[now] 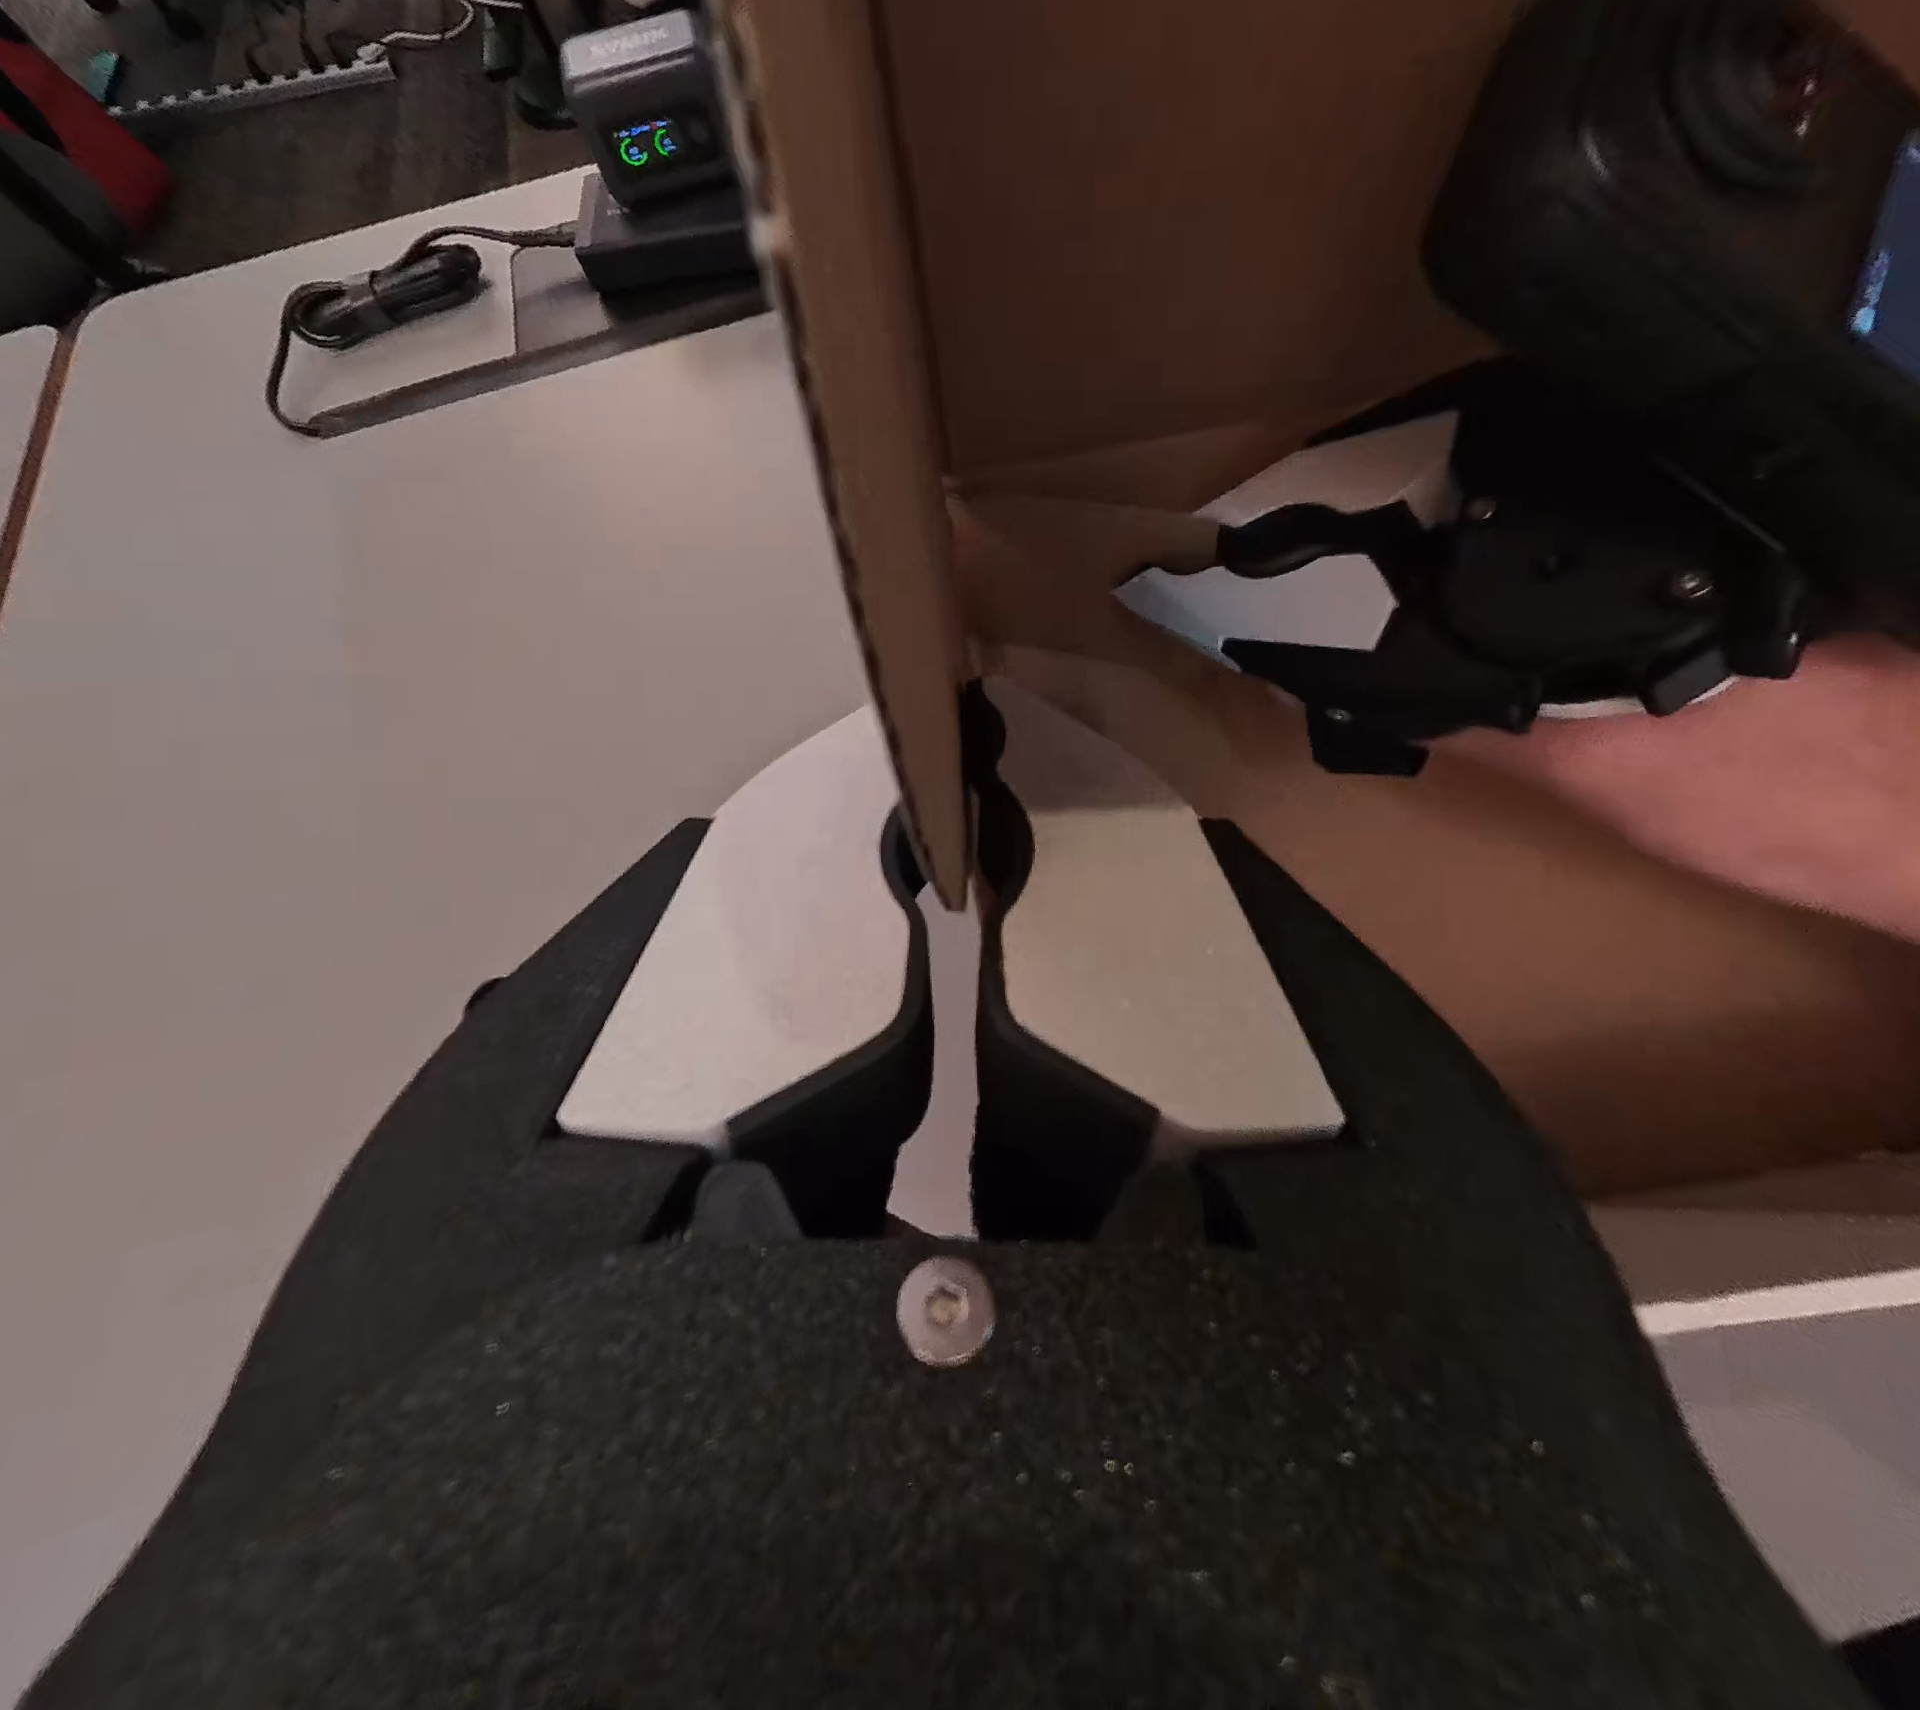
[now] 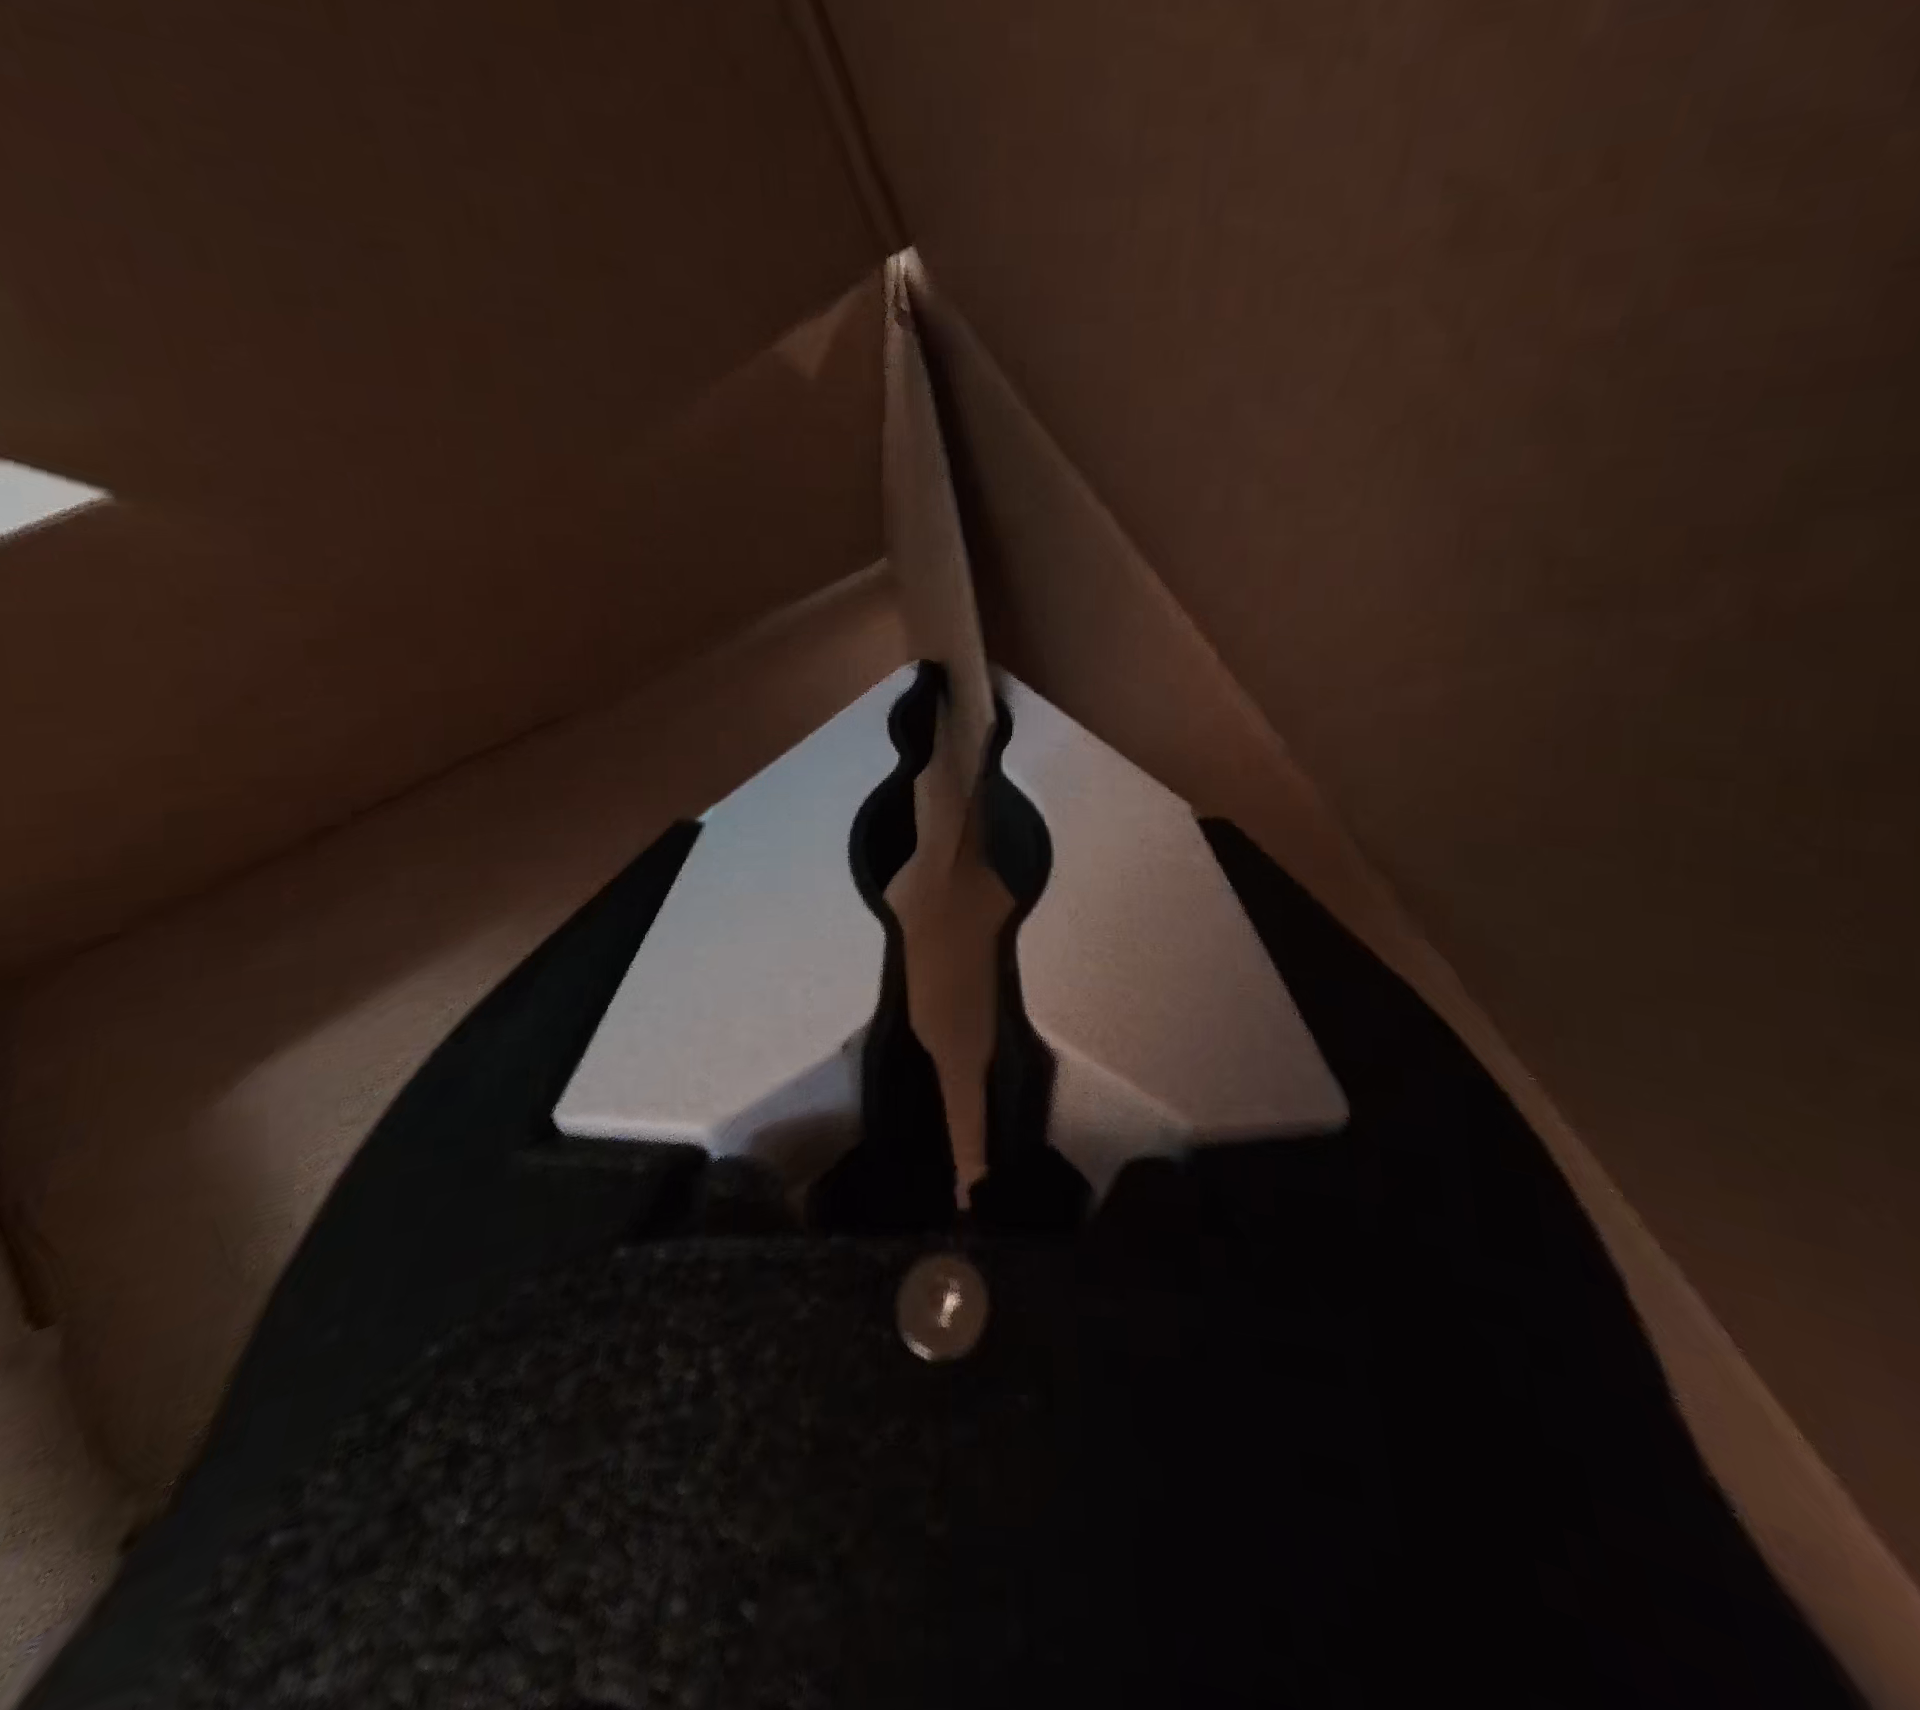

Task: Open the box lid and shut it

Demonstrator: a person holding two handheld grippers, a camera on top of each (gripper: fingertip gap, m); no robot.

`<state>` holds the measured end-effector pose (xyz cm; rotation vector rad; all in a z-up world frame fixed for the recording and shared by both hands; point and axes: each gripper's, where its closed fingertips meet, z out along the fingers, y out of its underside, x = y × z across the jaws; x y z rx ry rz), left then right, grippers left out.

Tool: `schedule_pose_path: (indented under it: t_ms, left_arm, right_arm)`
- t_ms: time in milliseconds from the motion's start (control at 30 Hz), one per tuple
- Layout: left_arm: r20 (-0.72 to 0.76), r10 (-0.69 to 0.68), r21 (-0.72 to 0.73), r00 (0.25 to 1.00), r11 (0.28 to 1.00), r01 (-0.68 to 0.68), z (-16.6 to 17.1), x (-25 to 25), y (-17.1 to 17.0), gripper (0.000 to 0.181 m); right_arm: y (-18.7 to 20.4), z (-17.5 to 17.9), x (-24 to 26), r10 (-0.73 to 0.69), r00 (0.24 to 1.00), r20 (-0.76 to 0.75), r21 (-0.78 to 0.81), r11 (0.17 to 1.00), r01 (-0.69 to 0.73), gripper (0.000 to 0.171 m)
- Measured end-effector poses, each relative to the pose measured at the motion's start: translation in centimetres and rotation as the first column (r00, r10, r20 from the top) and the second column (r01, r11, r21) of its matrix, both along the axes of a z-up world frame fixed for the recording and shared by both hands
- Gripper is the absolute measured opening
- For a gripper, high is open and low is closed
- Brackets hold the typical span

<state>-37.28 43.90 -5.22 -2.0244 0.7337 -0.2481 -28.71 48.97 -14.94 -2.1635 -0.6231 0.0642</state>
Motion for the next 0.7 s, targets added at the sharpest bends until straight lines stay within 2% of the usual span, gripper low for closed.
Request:
schedule_pose_path:
  t_ms: [100, 200, 267, 333, 433, 500, 533, 600, 667, 700]
  left_arm:
    - [0.002, -0.001, -0.005, 1.0, 1.0, 0.001, -0.1, -0.1, -0.2, 0.001]
    - [-0.003, -0.004, 0.001, 1.0, 1.0, 0.004, -0.3, 0.0, -0.3, 0.001]
    - [-0.008, -0.002, 0.009, 1.0, 1.0, 0.002, -0.6, 0.1, -0.6, 0.001]
    - [-0.015, -0.003, 0.016, 1.0, 1.0, 0.004, -1.0, 0.1, -0.9, 0.002]
    - [-0.025, -0.006, 0.017, 1.0, 1.0, 0.006, -1.6, -0.1, -1.4, 0.002]
    - [-0.028, -0.003, 0.018, 1.0, 1.0, 0.004, -2.0, -0.2, -1.6, 0.002]
    - [-0.03, -0.002, 0.019, 1.0, 1.0, 0.003, -2.1, -0.2, -1.7, 0.002]
    - [-0.036, -0.001, 0.022, 0.999, 1.0, 0.001, -2.5, -0.3, -2.0, 0.002]
    - [-0.043, -0.001, 0.026, 0.999, 1.0, 0.002, -2.8, -0.3, -2.3, 0.002]
    - [-0.047, -0.002, 0.032, 0.999, 0.999, 0.004, -2.9, -0.3, -2.4, 0.002]
  right_arm:
    - [-0.7, 0.4, -0.7, 0.099, 0.991, 0.087, 0.051, 0.993, -0.103, 0.006]
    - [-2.7, 2.7, -0.5, 0.15, 0.955, 0.255, 0.123, 0.975, -0.186, 0.023]
    - [-5.7, 5.4, -0.8, 0.17, 0.936, 0.309, 0.172, 0.958, -0.231, 0.031]
    - [-10.4, 9.6, -1.6, 0.181, 0.95, 0.256, 0.274, 0.928, -0.251, 0.033]
    - [-18.4, 17.2, 0.5, 0.103, 0.991, 0.081, 0.474, 0.871, -0.129, 0.032]
    - [-22.6, 21.0, 5.2, 0.004, 0.991, -0.134, 0.541, 0.838, 0.07, 0.032]
    - [-24.1, 22.0, 8.4, -0.061, 0.966, -0.25, 0.551, 0.812, 0.194, 0.031]
    - [-25.3, 21.1, 15.2, -0.235, 0.902, -0.364, 0.512, 0.758, 0.404, 0.032]
    - [-24.2, 17.0, 18.4, -0.354, 0.882, -0.311, 0.392, 0.798, 0.458, 0.047]
    - [-23.4, 15.5, 18.6, -0.358, 0.885, -0.296, 0.344, 0.825, 0.449, 0.05]
